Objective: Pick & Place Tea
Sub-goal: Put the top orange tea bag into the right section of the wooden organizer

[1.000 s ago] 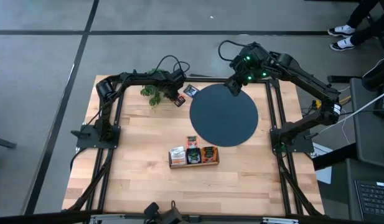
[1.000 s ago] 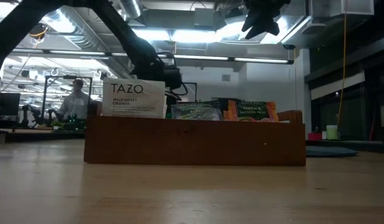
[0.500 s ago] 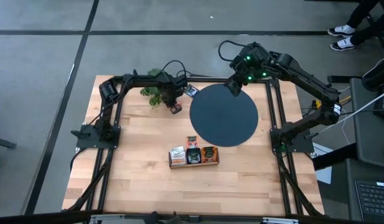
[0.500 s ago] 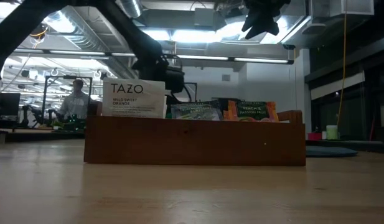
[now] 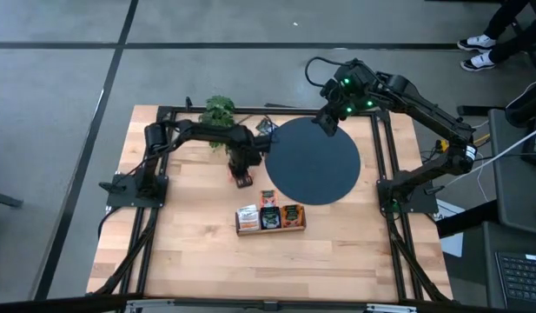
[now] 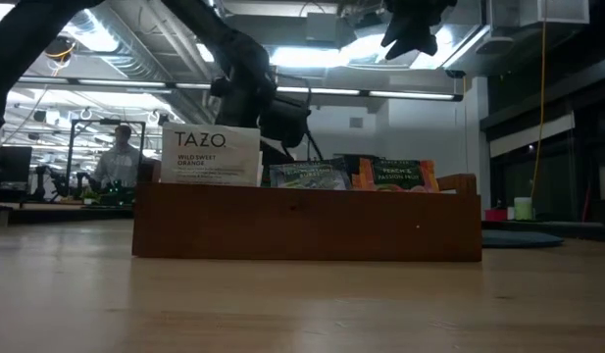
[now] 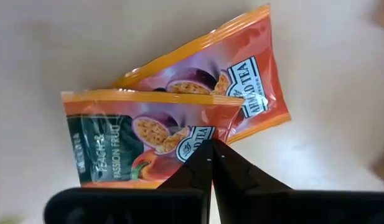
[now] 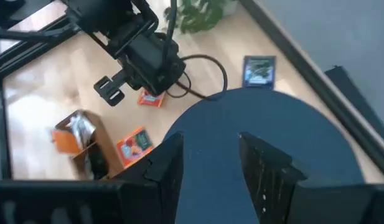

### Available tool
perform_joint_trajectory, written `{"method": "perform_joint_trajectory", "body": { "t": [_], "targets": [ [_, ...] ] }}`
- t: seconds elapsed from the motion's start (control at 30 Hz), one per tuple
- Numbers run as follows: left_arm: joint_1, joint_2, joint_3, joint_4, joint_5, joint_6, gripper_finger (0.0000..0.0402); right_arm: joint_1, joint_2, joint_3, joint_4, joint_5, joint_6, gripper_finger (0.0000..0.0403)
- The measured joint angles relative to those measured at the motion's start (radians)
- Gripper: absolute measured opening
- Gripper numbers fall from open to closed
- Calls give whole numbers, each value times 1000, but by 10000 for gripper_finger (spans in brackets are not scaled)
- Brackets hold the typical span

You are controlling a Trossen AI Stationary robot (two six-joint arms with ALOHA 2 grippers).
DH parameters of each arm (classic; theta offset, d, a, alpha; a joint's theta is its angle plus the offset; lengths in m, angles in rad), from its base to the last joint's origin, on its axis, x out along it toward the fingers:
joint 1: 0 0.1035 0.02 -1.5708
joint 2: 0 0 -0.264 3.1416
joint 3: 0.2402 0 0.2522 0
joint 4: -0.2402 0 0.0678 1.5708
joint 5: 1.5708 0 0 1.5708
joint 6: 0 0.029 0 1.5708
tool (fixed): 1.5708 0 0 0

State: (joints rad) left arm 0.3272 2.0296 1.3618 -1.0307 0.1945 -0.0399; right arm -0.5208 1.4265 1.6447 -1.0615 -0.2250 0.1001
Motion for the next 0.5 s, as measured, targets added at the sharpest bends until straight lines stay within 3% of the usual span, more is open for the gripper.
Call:
{"method": "perform_joint_trajectory", "body": {
  "t": [0.2, 0.37, 0.5],
  "targets": [
    [-82, -50, -77, 116, 31, -78, 3, 14, -11, 0, -77, -12, -26, 156],
    [-97, -199, -261, 305, 15, -221, 3, 22, -53, 0, -77, -5, -30, 156],
    [-65, -337, -343, 341, -4, -300, 3, 22, -71, 0, -56, 4, -11, 156]
  ]
}}
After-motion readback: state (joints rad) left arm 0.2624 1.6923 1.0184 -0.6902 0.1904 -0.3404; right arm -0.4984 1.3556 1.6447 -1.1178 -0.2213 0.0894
